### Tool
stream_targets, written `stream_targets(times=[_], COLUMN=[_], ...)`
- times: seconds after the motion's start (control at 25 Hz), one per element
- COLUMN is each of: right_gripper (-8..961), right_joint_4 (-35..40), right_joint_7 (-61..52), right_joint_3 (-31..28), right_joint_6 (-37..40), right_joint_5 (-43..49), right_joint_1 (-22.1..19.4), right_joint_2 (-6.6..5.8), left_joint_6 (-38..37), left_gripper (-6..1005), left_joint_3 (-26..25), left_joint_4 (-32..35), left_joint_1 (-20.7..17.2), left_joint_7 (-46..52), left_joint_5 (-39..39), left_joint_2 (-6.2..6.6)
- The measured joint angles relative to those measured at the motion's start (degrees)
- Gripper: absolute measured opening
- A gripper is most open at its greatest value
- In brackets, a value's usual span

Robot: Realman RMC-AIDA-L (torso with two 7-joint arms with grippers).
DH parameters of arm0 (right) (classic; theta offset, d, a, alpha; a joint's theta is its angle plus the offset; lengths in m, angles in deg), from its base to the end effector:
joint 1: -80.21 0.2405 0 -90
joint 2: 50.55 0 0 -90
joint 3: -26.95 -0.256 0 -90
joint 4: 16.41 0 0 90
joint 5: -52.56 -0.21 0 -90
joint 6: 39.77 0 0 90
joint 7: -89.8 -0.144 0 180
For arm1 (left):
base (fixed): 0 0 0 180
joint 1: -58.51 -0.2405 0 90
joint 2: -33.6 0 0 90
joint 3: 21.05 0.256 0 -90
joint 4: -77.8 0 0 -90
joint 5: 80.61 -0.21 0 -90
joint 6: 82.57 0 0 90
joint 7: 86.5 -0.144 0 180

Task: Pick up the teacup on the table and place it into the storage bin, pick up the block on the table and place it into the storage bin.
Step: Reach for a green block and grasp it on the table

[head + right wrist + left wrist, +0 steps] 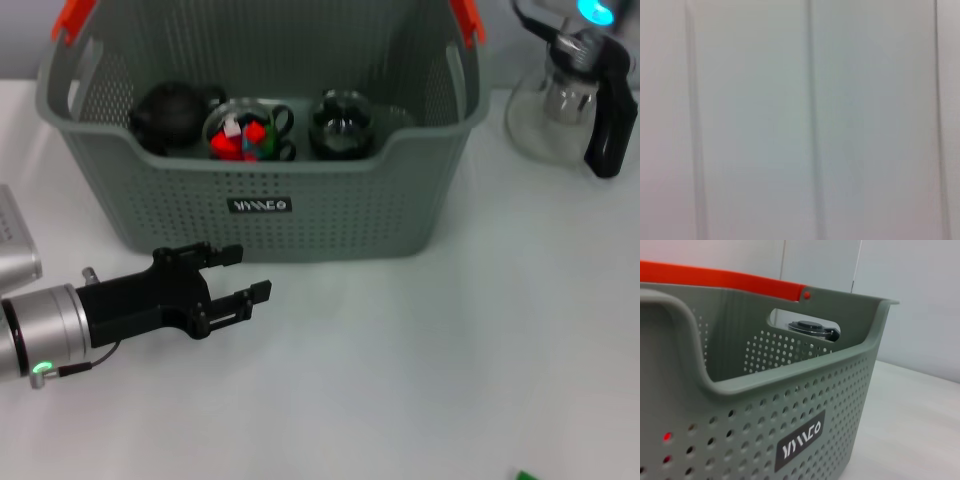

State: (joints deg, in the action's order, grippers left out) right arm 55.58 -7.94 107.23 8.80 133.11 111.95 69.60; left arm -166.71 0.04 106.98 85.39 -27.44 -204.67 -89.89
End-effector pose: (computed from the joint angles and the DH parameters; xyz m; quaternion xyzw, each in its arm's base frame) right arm 0.0589 0.4004 0.0254 -0.8825 0.0986 0.3756 0.2655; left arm -0.3061 0.2952 -0.0355 -0.9206 -0.2134 -0.2433 0.2185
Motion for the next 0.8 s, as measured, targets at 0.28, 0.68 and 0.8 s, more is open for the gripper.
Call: stream_targets(times=[0.28, 0.68, 0.8], right_gripper=[786, 729, 729], right_joint_4=[-23.0, -4.4, 4.0], right_joint_7=[17.0, -2.2, -9.4], right_joint_3=[-18.4, -22.7, -22.5], right_joint_6=[43.6, 59.6, 61.9], right_joint_5=[-16.6, 21.2, 32.6], right_joint_1=[-0.9, -3.8, -2.4], right_joint_2=[-3.36, -7.81, -6.93], left_joint_6=[0.0, 0.4, 0.5], left_gripper=[630, 629, 629], left_joint_3=[0.0, 0.1, 0.1], left_joint_4=[0.0, 0.0, 0.0], left_joint_1=[0.1, 0.1, 0.0], left_joint_7=[0.0, 0.0, 0.0], left_joint_5=[0.0, 0.0, 0.0], left_joint_2=[0.1, -0.04, -0.08])
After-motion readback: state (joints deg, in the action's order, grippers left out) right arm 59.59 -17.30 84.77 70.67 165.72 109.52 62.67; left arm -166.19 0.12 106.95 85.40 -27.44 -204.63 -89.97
